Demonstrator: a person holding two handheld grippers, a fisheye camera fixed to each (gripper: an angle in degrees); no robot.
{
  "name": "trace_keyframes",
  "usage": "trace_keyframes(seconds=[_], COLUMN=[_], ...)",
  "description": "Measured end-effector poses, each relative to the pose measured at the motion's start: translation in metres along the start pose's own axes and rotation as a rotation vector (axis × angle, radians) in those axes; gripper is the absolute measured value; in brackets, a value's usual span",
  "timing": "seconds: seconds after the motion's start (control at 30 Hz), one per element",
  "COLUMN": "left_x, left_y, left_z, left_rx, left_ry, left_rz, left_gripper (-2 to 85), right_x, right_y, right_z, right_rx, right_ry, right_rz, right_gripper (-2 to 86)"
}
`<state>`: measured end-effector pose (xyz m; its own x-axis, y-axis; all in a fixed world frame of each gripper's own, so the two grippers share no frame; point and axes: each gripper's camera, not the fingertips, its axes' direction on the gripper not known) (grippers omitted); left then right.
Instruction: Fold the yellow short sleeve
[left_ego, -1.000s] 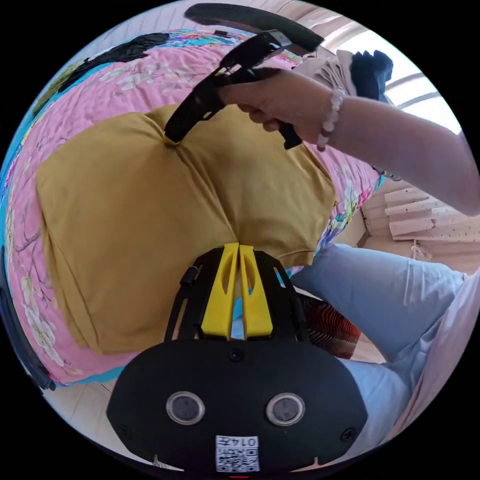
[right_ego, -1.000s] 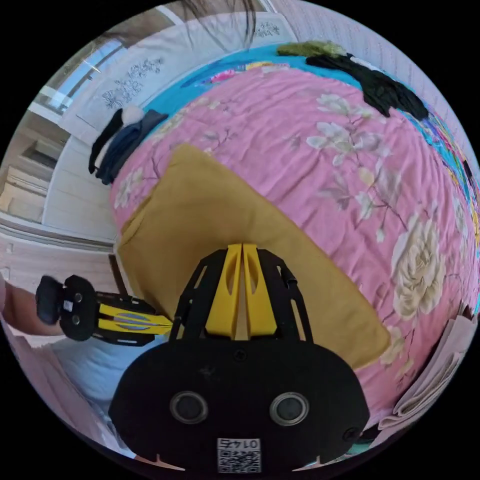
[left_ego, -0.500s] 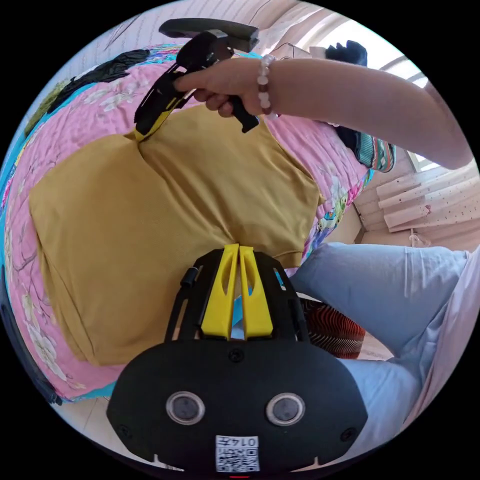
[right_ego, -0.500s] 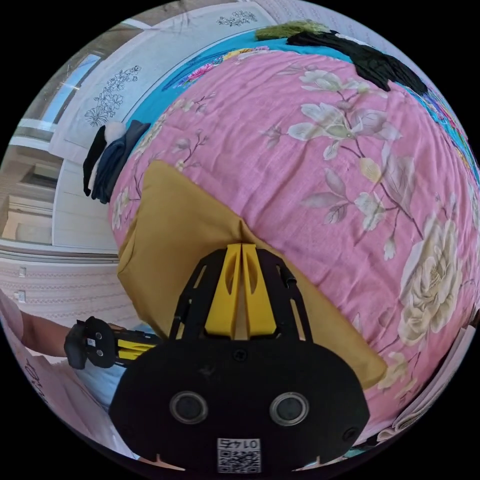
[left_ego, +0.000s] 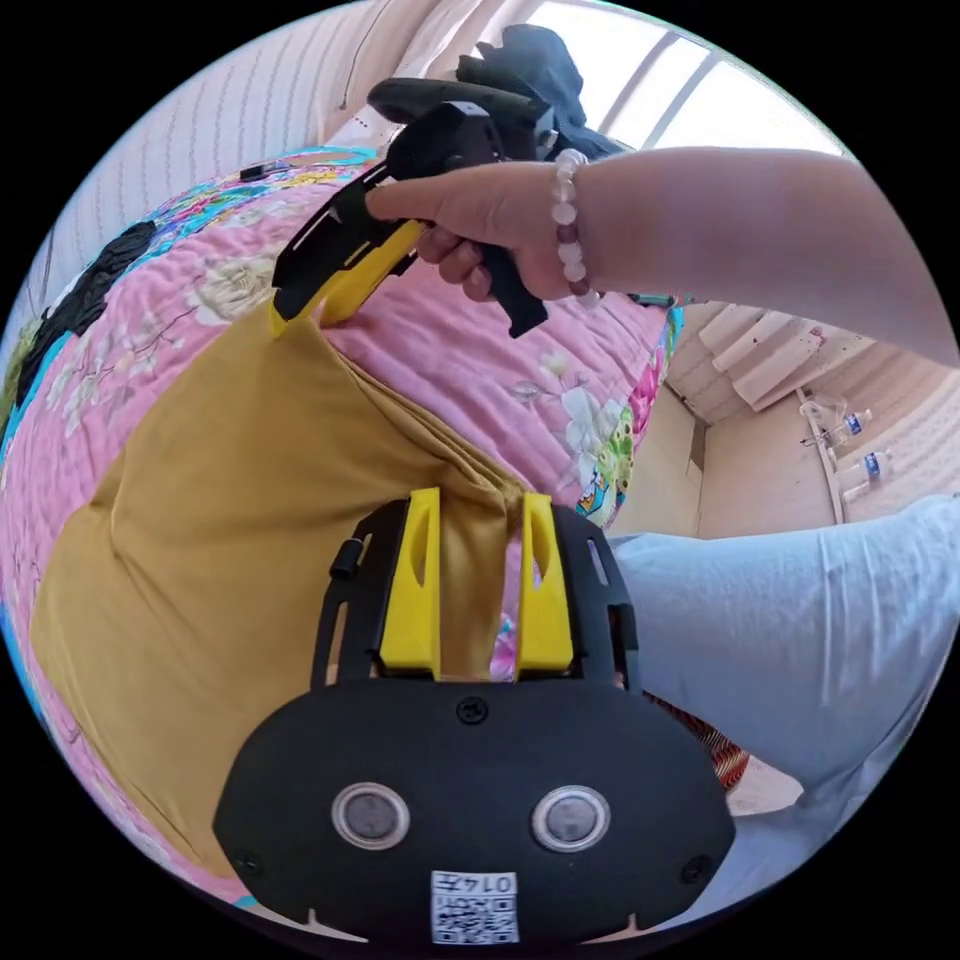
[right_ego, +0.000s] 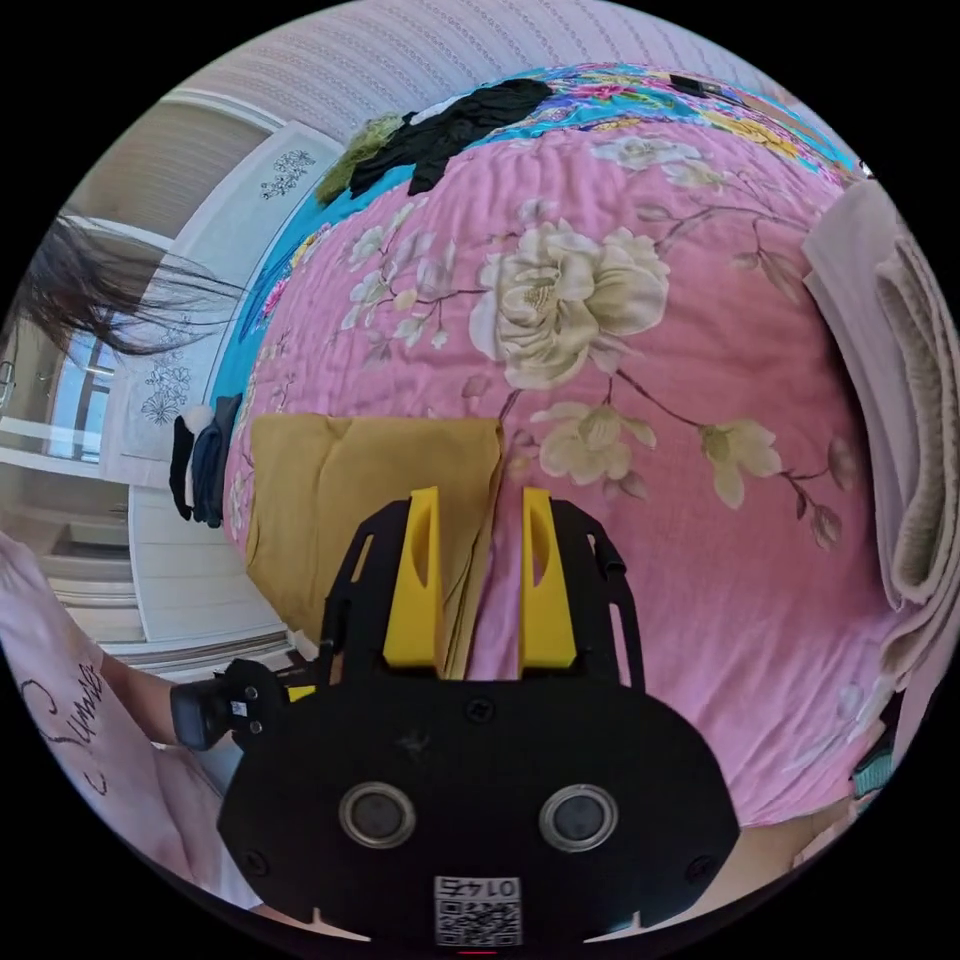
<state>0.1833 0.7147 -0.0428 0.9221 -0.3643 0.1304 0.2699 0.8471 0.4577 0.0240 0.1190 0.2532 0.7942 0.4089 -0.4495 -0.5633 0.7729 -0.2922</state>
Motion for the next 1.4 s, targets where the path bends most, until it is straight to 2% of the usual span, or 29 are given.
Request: trace_keyframes(seconds=[0.13, 0.3, 0.4, 0.5, 0.6, 0.73, 0.8, 0.87, 0.93, 1.07, 1.2, 1.4], left_x=[-0.004, -0.028, -0.044, -0.077, -0.115, -0.151, -0.159, -0.172, -0.185, -0.203, -0.206, -0.192], left_y=[0.003, 0.010, 0.022, 0.045, 0.088, 0.167, 0.199, 0.239, 0.269, 0.335, 0.344, 0.252], left_z=[-0.007, -0.033, -0.074, -0.124, -0.177, -0.235, -0.253, -0.267, -0.271, -0.281, -0.288, -0.272], left_rx=[-0.010, 0.016, 0.150, 0.262, 0.378, 0.461, 0.454, 0.425, 0.406, 0.424, 0.408, 0.329], left_ry=[-0.017, 0.042, 0.097, 0.197, 0.199, 0.019, -0.104, -0.225, -0.263, -0.235, -0.215, -0.140], left_rz=[0.024, -0.073, -0.135, -0.305, -0.525, -0.755, -0.817, -0.935, -1.057, -1.327, -1.319, -0.899], left_gripper=[4.4, 0.1, -0.5, -0.6, -0.6, -0.6, -0.6, -0.6, -0.8, -0.9, -0.7, 4.2], right_x=[-0.007, -0.021, -0.020, -0.040, -0.069, -0.133, -0.169, -0.206, -0.249, -0.282, -0.280, -0.227], right_y=[-0.008, -0.018, -0.024, -0.034, -0.056, -0.095, -0.112, -0.127, -0.139, -0.157, -0.170, -0.135], right_z=[0.018, 0.025, 0.011, -0.007, -0.008, 0.030, 0.057, 0.087, 0.126, 0.145, 0.126, 0.113], right_rx=[0.000, -0.030, -0.001, 0.029, 0.007, -0.039, -0.092, -0.157, -0.192, -0.205, -0.167, -0.246], right_ry=[0.029, 0.052, -0.043, -0.115, -0.306, -0.474, -0.483, -0.404, -0.277, -0.291, -0.307, 0.040], right_rz=[-0.056, -0.153, -0.122, -0.172, -0.252, -0.352, -0.373, -0.394, -0.431, -0.468, -0.470, -0.370], right_gripper=[8.9, 3.9, 2.5, 2.1, 2.0, 2.3, 2.5, 2.9, 3.9, 5.2, 5.5, 7.1])
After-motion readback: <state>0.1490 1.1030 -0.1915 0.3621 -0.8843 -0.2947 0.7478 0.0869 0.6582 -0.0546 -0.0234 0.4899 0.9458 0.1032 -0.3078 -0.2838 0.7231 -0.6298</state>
